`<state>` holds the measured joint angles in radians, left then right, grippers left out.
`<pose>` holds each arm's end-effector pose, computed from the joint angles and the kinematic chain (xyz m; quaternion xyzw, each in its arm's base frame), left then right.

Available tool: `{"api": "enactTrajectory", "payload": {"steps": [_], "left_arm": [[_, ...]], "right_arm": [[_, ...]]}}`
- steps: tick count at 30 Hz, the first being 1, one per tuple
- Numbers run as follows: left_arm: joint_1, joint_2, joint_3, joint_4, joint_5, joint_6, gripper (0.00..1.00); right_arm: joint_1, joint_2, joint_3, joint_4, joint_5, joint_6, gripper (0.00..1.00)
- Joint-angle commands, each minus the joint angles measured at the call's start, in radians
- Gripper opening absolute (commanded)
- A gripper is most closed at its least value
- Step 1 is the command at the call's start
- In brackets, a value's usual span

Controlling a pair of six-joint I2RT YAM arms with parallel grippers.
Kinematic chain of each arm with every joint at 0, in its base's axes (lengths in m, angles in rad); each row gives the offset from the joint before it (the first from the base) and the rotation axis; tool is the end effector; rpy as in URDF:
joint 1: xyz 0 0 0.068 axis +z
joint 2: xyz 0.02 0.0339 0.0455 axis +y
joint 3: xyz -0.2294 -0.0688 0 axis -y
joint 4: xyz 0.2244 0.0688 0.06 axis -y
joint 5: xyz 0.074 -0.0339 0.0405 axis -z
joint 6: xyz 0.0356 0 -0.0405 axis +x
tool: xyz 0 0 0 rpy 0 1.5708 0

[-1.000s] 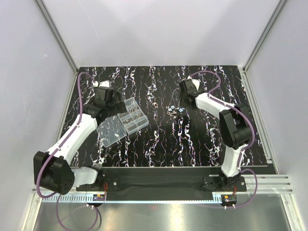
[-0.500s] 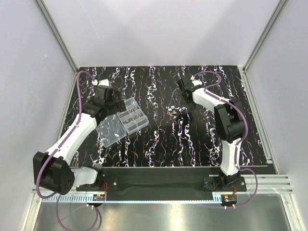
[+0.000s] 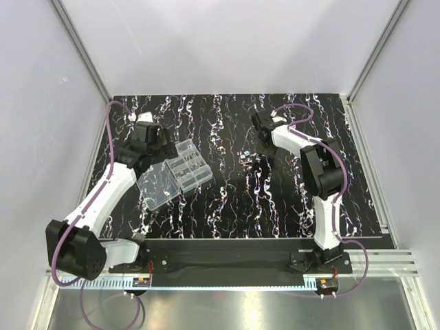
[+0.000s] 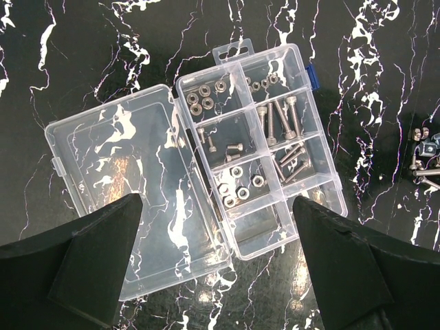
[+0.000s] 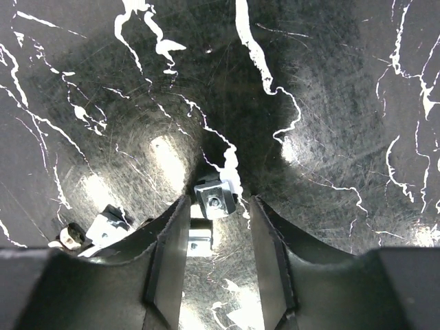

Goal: Sort the screws and nuts into containers

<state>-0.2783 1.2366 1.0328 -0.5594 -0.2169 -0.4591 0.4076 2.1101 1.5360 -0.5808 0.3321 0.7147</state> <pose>0.2475 -0.0628 0.2684 -0.1249 0.9066 -0.0479 0.4002 0.3740 0.1488 0.1404 0.1813 0.9484 -0.0286 0.2585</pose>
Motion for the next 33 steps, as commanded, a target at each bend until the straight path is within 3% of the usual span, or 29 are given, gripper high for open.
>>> {"api": "enactTrajectory", "payload": {"steps": [1, 4, 10, 19, 26, 33], "left_arm": [[0.007, -0.032, 0.006, 0.042, 0.008, 0.022, 0.99], [0.008, -0.032, 0.004, 0.041, 0.007, 0.020, 0.99], [0.014, -0.031, 0.003, 0.041, 0.007, 0.017, 0.99], [0.018, -0.035, 0.003, 0.041, 0.016, 0.016, 0.99], [0.021, -0.052, -0.005, 0.039, 0.019, 0.016, 0.99], [0.021, -0.066, -0.004, 0.038, 0.022, 0.016, 0.99]], "right_arm": [[-0.003, 0.021, 0.026, -0.010, 0.021, 0.015, 0.45], [-0.003, 0.037, 0.036, -0.020, 0.022, 0.006, 0.38], [-0.003, 0.030, 0.019, -0.021, 0.008, -0.006, 0.13], [-0.003, -0.077, -0.005, -0.024, -0.007, -0.060, 0.06], [-0.001, -0.180, -0.010, 0.027, -0.165, -0.254, 0.03], [0.077, -0.225, 0.009, 0.082, -0.378, -0.299, 0.04]]}}
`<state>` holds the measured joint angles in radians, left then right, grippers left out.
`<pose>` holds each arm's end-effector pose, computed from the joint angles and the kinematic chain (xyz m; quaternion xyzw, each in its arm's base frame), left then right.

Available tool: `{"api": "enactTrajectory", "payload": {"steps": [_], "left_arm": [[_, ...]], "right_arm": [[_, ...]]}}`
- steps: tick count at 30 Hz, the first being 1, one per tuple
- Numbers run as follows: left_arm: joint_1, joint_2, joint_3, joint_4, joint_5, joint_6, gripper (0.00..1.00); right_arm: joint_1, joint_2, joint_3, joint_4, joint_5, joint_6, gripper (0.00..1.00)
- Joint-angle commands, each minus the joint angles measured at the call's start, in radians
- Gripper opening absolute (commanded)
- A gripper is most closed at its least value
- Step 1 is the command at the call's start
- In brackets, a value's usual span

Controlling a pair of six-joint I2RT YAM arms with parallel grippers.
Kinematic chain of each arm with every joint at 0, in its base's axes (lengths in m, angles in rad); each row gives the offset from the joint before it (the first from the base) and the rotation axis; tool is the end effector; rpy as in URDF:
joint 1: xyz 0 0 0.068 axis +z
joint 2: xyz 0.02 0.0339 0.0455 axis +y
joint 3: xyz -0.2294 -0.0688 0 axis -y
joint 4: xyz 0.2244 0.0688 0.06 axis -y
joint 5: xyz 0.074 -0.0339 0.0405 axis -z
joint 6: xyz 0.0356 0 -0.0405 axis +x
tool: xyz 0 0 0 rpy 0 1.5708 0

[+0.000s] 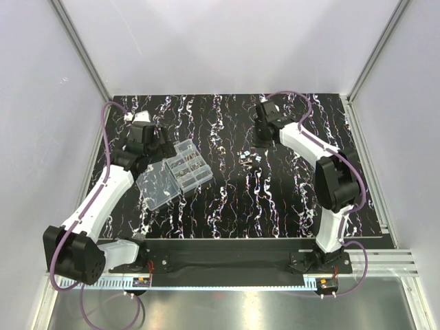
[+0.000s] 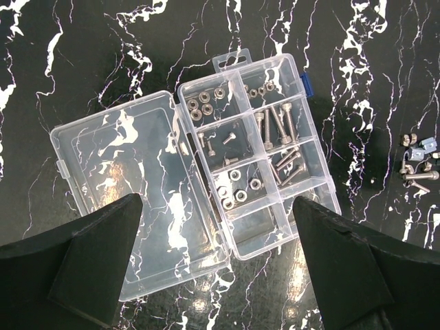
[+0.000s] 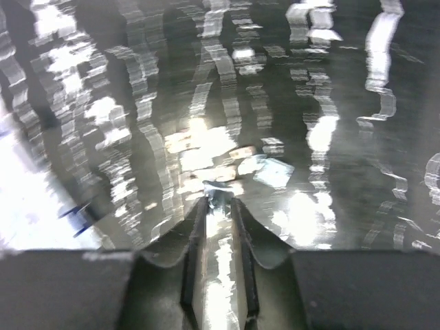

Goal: Sort the screws and nuts into containers

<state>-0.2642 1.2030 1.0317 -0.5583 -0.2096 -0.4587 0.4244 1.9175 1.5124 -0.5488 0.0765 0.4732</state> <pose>0.2432 -0.0581 0.2759 -0.1307 0.8994 -0.0543 0.4136 0.3576 0.1586 0.2066 0.0348 0.9515 0.0988 0.2891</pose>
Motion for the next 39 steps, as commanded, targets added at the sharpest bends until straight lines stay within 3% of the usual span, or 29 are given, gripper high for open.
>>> {"api": "enactTrajectory", "payload": {"steps": [1, 8, 12, 16, 17, 21, 24, 28, 39], "left_arm": [[0.005, -0.034, -0.004, 0.035, 0.015, 0.017, 0.99], [0.005, -0.066, -0.012, 0.034, 0.001, 0.014, 0.99], [0.005, -0.088, -0.021, 0.028, -0.013, 0.015, 0.99], [0.006, -0.102, -0.022, 0.028, -0.019, 0.018, 0.99], [0.005, -0.102, -0.022, 0.029, -0.019, 0.020, 0.99], [0.006, -0.106, -0.022, 0.029, -0.010, 0.022, 0.99], [0.005, -0.108, -0.022, 0.028, -0.014, 0.023, 0.99], [0.006, -0.103, -0.022, 0.028, -0.007, 0.022, 0.99], [0.006, -0.102, -0.024, 0.031, -0.004, 0.018, 0.99]], "right_arm": [[0.115, -0.017, 0.052, 0.047, -0.124, -0.065, 0.04], [0.275, 0.158, 0.294, 0.046, -0.221, -0.096, 0.03], [0.290, 0.233, 0.396, -0.022, -0.196, -0.079, 0.04], [0.290, 0.216, 0.388, -0.052, -0.081, -0.065, 0.10], [0.290, 0.207, 0.387, -0.065, -0.007, -0.059, 0.13], [0.287, 0.175, 0.306, -0.060, 0.043, -0.082, 0.26], [0.272, 0.160, 0.243, -0.057, 0.055, -0.105, 0.27], [0.266, 0.182, 0.253, -0.148, 0.068, -0.049, 0.29], [0.266, 0.265, 0.276, -0.143, 0.045, 0.004, 0.35]]}}
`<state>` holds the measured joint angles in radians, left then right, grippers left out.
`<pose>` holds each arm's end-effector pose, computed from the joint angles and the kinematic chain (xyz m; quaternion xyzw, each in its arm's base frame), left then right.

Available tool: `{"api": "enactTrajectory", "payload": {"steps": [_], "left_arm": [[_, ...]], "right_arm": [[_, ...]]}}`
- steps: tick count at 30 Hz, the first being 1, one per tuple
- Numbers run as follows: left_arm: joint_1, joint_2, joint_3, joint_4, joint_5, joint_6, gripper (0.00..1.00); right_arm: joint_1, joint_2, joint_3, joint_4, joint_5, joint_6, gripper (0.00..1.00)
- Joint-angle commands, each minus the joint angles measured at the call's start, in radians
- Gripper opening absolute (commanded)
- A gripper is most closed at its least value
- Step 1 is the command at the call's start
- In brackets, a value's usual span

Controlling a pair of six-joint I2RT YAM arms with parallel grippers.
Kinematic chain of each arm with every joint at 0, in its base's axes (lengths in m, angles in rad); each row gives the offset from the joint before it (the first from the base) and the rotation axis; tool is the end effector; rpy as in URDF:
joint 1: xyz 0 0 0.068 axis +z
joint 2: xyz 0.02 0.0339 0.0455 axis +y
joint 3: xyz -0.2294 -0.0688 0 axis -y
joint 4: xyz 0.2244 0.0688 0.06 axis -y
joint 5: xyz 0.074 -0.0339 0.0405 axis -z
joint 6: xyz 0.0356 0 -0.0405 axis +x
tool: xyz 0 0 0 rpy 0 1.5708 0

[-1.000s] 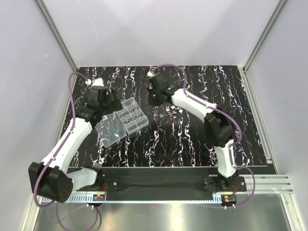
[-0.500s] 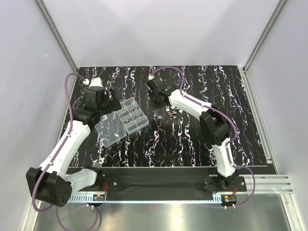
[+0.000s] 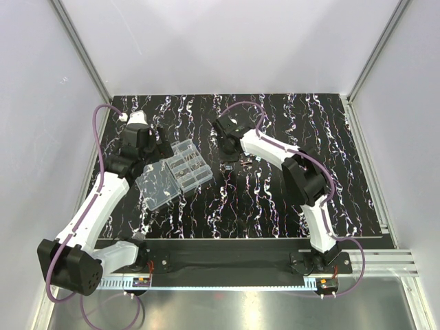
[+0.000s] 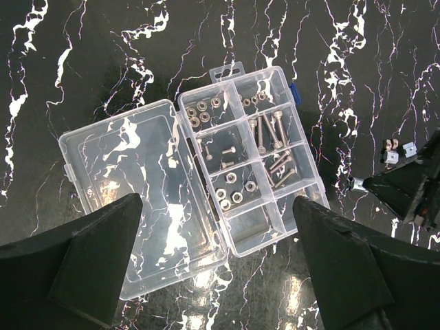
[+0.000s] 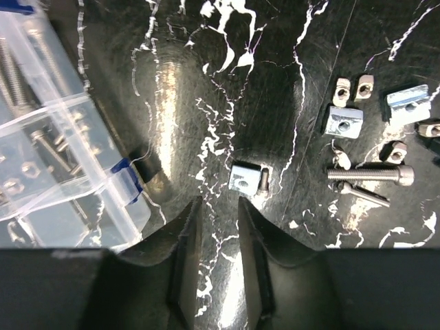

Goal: Sort the screws and nuts into containers

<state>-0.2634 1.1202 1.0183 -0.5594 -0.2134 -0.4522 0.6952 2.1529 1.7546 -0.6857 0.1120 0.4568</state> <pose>0.2291 -0.0540 0.2901 -0.1308 0.8849 -0.0633 0.4426 0.3308 0.2707 0.1767 -0.1018 0.9637 0.0855 0.2314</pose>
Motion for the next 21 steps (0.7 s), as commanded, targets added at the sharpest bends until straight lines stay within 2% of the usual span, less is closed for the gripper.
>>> {"api": "enactTrajectory", "payload": {"steps": [1, 4, 21], "left_arm": [[0.004, -0.019, -0.011, 0.030, -0.001, 0.014, 0.99], [0.006, -0.016, -0.011, 0.029, -0.003, 0.015, 0.99], [0.006, -0.005, -0.011, 0.029, -0.004, 0.014, 0.99]], "right_arm": [[-0.005, 0.038, 0.043, -0.026, 0.017, 0.025, 0.37], [-0.005, 0.061, 0.068, -0.060, 0.051, 0.033, 0.42], [-0.005, 0.104, 0.068, -0.044, 0.041, 0.043, 0.42]]}}
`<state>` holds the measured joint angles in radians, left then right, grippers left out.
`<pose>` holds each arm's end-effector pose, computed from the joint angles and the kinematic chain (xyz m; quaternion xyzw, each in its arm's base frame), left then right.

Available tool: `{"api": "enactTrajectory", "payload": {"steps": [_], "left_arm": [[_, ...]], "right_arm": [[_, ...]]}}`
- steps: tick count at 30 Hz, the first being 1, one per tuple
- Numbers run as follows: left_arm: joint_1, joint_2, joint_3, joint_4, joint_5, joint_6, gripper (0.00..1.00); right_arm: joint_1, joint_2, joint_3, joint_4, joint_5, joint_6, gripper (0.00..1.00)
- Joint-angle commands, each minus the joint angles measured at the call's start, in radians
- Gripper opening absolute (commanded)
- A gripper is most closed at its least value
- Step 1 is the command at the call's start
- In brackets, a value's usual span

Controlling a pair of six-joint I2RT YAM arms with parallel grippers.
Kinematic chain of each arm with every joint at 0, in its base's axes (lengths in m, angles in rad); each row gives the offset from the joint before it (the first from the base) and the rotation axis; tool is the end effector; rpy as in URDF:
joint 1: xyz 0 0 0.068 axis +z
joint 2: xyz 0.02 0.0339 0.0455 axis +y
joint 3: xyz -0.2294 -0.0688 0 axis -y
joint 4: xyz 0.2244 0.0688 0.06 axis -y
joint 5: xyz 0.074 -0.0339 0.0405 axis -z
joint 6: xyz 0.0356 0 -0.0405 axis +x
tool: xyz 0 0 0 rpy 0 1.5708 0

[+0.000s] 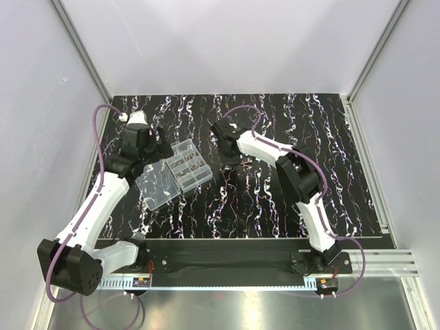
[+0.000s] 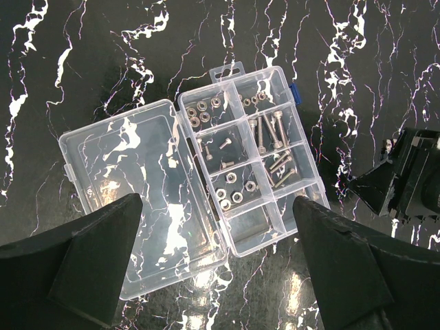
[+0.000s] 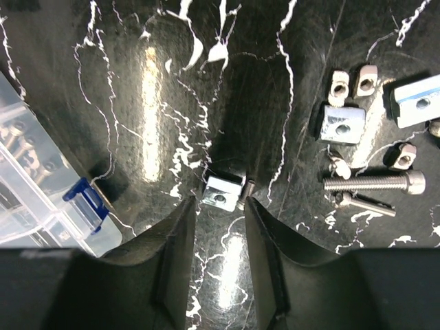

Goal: Sort the screws and nuts into containers

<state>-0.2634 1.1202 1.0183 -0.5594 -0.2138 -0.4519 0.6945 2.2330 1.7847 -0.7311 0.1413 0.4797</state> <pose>0.2291 -0.0540 0.2901 -0.1307 0.8849 -0.0631 0.4426 0.3343 0.2720 0.1502 -0.0912 0.9743 0.0498 0.1998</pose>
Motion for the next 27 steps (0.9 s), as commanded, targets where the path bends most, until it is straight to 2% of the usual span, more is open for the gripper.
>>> {"api": "enactTrajectory", "payload": {"steps": [1, 11, 27], "left_arm": [[0.006, -0.007, -0.011, 0.030, -0.004, 0.013, 0.99], [0.006, -0.005, -0.009, 0.029, -0.007, 0.015, 0.99], [0.007, -0.011, -0.007, 0.026, -0.015, 0.016, 0.99]], "right_arm": [[-0.003, 0.028, 0.039, -0.001, 0.015, 0.020, 0.41], [-0.003, 0.036, 0.067, -0.031, 0.049, 0.017, 0.34], [-0.003, 0.037, 0.165, -0.057, 0.053, 0.005, 0.38]]}}
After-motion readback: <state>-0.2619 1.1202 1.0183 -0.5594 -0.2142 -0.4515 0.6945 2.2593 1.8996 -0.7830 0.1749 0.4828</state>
